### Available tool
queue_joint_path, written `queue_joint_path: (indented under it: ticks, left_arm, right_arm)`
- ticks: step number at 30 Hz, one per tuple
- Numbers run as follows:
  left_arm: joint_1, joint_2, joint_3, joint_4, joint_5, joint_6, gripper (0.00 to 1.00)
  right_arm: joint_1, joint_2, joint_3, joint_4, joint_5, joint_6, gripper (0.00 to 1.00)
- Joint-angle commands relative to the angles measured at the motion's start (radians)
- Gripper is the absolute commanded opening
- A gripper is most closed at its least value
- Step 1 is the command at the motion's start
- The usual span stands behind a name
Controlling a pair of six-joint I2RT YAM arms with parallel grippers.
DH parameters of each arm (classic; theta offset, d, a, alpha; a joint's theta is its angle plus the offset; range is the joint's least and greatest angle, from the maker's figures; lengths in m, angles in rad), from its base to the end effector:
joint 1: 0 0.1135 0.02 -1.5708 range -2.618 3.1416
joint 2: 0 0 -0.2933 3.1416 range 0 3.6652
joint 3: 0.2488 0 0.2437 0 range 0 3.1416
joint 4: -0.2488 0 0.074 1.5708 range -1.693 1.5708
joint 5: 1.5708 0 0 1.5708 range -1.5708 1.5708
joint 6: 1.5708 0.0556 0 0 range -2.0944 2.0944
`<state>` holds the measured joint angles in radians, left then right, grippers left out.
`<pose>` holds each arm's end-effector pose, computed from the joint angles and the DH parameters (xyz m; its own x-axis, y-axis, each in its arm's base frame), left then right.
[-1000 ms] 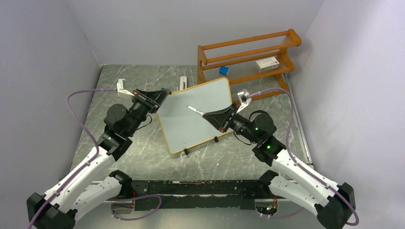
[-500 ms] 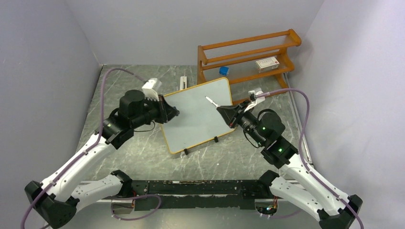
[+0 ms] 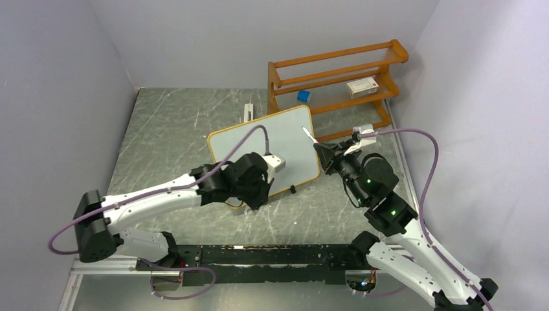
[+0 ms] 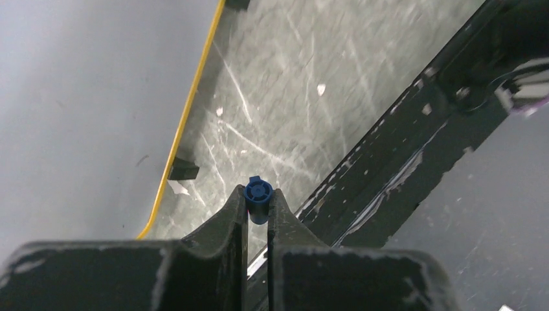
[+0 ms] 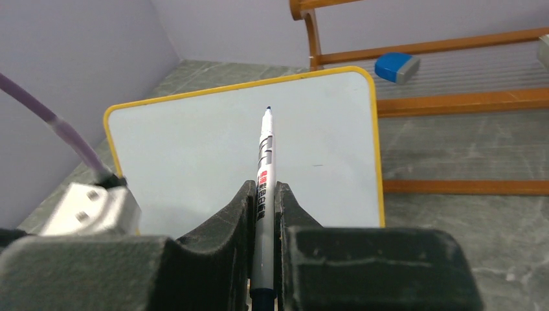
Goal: Write a sentence on the whiteboard
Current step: Place the pen cap at the center of the board.
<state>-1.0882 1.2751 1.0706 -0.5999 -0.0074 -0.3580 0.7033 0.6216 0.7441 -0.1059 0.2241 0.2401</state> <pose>0.1247 -0.2371 0.3115 -0.6227 0.4335 -0.6514 0.7102 0.6625 -0.2380 0.1124 0.0791 0.3748 -0.0974 0.2214 -0.9703 -0.4509 0.8593 0.2414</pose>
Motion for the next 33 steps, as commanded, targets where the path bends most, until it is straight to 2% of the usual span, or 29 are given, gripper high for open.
queue_joint_path:
  ticks: [1,8,20,27,33]
  left_arm:
    - [-0.042,0.085,0.042,-0.06,-0.044,0.029,0.05]
    - [-0.07,0.23,0.046,-0.06,-0.002,0.044,0.05]
    - [-0.081,0.438,0.045,-0.043,0.038,0.08,0.06]
    - [-0.098,0.487,0.058,-0.046,0.027,0.085,0.16]
    - [-0.102,0.479,0.059,-0.04,0.01,0.076,0.36]
  right_arm:
    - [0.001,-0.026,0.016,-0.042,0.087,-0.04,0.0]
    - [0.001,-0.03,0.008,-0.045,0.138,-0.075,0.0]
    - [0.001,-0.024,0.0,-0.039,0.124,-0.08,0.0]
    - [0.0,-0.022,-0.009,-0.035,0.127,-0.083,0.0]
    - [0.0,-0.022,-0.012,-0.038,0.128,-0.084,0.0]
